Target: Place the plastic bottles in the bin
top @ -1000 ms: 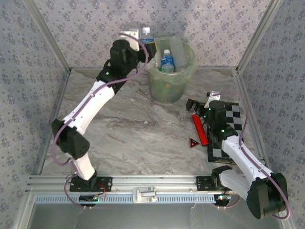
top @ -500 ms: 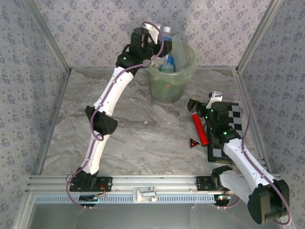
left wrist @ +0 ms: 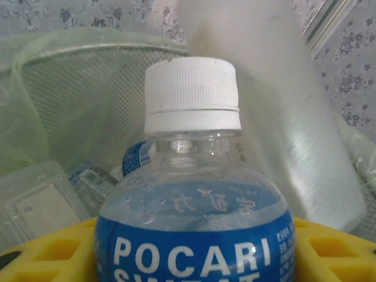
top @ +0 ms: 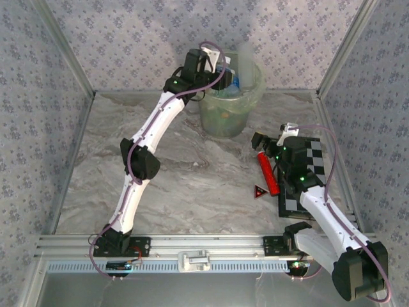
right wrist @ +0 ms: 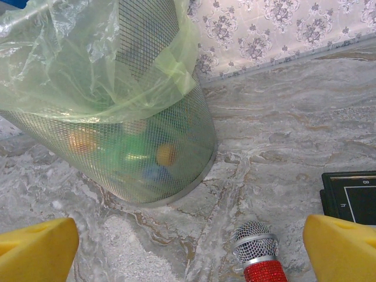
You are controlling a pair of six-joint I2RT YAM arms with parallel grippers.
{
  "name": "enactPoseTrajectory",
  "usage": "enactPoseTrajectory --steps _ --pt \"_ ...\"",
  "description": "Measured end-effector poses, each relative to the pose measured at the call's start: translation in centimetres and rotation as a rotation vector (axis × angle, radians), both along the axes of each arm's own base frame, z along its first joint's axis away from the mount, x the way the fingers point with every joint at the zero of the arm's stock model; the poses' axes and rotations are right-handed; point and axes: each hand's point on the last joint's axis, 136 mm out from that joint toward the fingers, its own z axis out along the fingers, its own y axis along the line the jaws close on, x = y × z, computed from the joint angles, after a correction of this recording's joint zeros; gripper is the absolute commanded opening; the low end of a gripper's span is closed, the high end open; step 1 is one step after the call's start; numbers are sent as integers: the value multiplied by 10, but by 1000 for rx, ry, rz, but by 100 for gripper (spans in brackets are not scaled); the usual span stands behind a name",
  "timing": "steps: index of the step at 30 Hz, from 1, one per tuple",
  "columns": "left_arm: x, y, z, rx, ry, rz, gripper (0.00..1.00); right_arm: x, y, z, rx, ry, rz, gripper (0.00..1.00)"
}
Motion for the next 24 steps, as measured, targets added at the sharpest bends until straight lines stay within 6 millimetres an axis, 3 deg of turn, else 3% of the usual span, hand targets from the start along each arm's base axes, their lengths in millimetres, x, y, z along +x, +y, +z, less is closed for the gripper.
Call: enactPoseTrajectory --steps 11,17,24 --pt "-3 -2 3 -6 2 4 86 1 -1 -1 -1 3 -3 100" --pt "-11 4 19 -15 -6 10 100 2 -1 -6 -5 17 -4 100" --pt "-35 29 51 -23 -27 57 100 3 -1 -4 -6 16 -4 100"
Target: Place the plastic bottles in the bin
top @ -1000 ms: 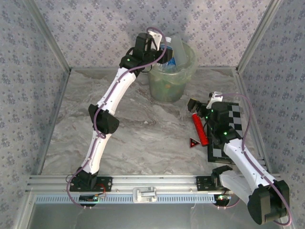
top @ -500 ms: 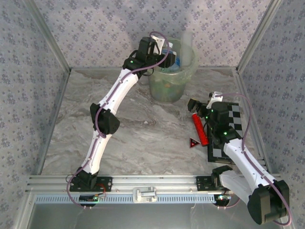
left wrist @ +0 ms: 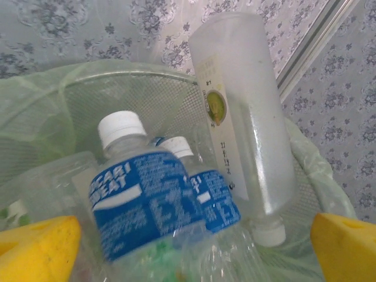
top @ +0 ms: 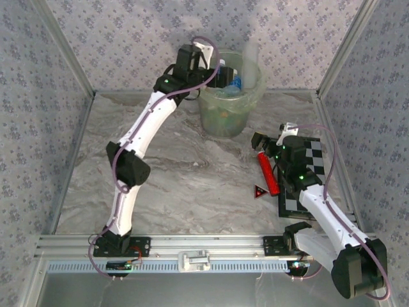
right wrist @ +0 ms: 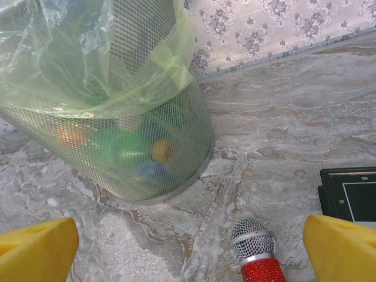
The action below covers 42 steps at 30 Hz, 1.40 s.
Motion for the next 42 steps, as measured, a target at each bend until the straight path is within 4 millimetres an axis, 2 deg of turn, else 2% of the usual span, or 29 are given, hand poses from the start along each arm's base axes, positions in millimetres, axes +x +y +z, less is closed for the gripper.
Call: enactPoseTrajectory --steps 3,5,10,13,16,19,22,26,30,35,40,42 --pt "-17 21 6 -1 -29 43 100 4 -3 12 -7 -17 -8 100" --pt "-31 40 5 -6 -62 88 100 12 -7 27 -8 -39 -21 100" --pt "-58 93 -13 -40 -114 224 100 41 -14 72 -12 -99 -44 100" --pt "-66 136 -36 -66 -109 344 100 66 -13 96 -15 -124 -39 100" --pt "-76 178 -70 -67 -73 468 100 95 -6 114 -19 -139 -20 100" --pt "-92 203 -107 -52 -15 542 100 128 2 129 -25 -147 4 100" --pt "-110 213 -146 -35 54 564 100 157 10 139 -32 -156 27 100" --pt "-130 214 -196 -19 167 541 100 194 21 146 -55 -160 60 98" --pt "-144 209 -223 -22 242 509 100 229 31 147 -72 -149 93 94" --pt "-156 209 -227 -44 258 498 100 257 46 132 -80 -111 157 78" --pt "-159 213 -211 -72 217 508 100 268 62 120 -65 -75 230 62" --pt "-160 215 -203 -83 199 514 100 270 67 119 -59 -72 250 59"
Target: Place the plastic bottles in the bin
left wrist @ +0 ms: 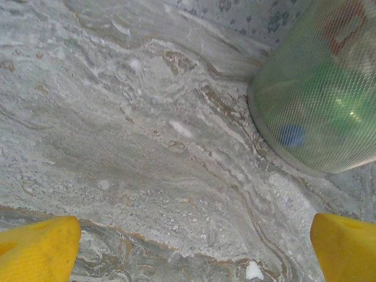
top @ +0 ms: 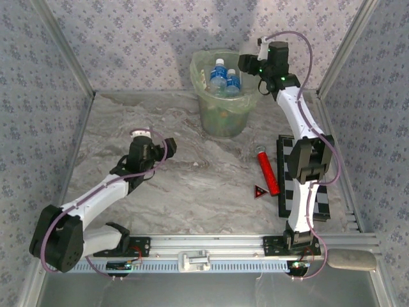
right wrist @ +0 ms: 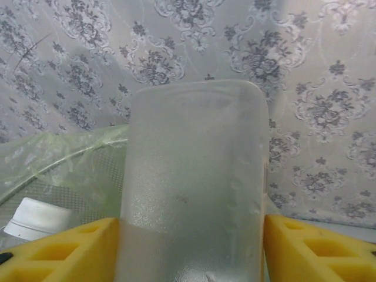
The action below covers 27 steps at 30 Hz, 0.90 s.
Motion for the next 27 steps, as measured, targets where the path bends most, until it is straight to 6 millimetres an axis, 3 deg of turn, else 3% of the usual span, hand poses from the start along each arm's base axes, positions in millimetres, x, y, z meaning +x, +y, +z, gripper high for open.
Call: enactPoseTrajectory --steps 7,11,17,19,21,27 --pt "-7 10 10 8 -21 29 100 -2 23 -3 -7 26 60 56" --pt "-12 16 12 16 -27 49 100 -3 33 -10 -27 45 89 73" --pt "-16 24 17 28 -40 71 100 -6 36 -23 -66 93 81 81" --pt "-17 27 18 38 -42 83 100 -7 37 -23 -73 96 83 92" --pt "-17 33 18 54 -39 100 100 -9 38 -20 -83 92 79 100" --pt "-19 72 18 117 -28 214 100 -29 31 12 -110 52 56 100"
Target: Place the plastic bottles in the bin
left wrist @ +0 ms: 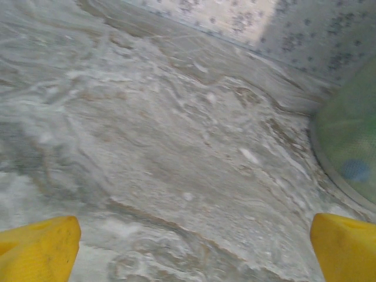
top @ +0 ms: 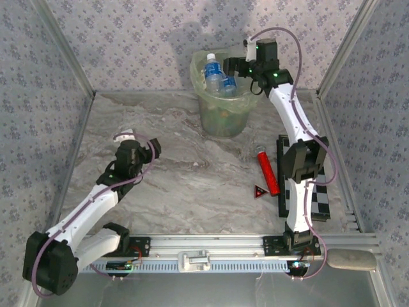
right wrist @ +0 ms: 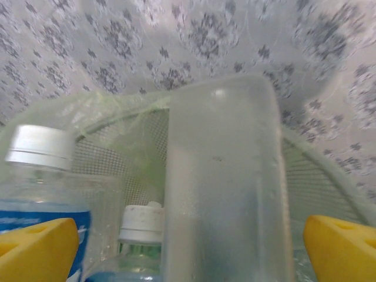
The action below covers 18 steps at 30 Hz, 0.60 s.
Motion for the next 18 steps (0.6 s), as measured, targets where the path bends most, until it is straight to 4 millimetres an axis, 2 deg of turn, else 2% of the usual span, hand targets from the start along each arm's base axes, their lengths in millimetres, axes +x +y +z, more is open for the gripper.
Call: enactPoseTrajectory --steps 5,7,9,11,13,18 --pt "-2 40 11 35 -27 121 100 -49 -20 44 -17 -67 -24 100" --pt "-2 54 12 54 -31 166 100 -71 -28 53 -29 -87 -35 100" --pt "-2 66 12 81 -29 203 100 -93 -38 52 -43 -94 -55 100" --pt "-2 76 10 107 -29 230 100 -114 -48 39 -59 -84 -82 100" --pt "-3 85 3 133 -22 256 100 -131 -60 15 -79 -56 -115 100" --pt "-3 100 -26 203 24 301 100 -174 -96 -72 -124 72 -219 100"
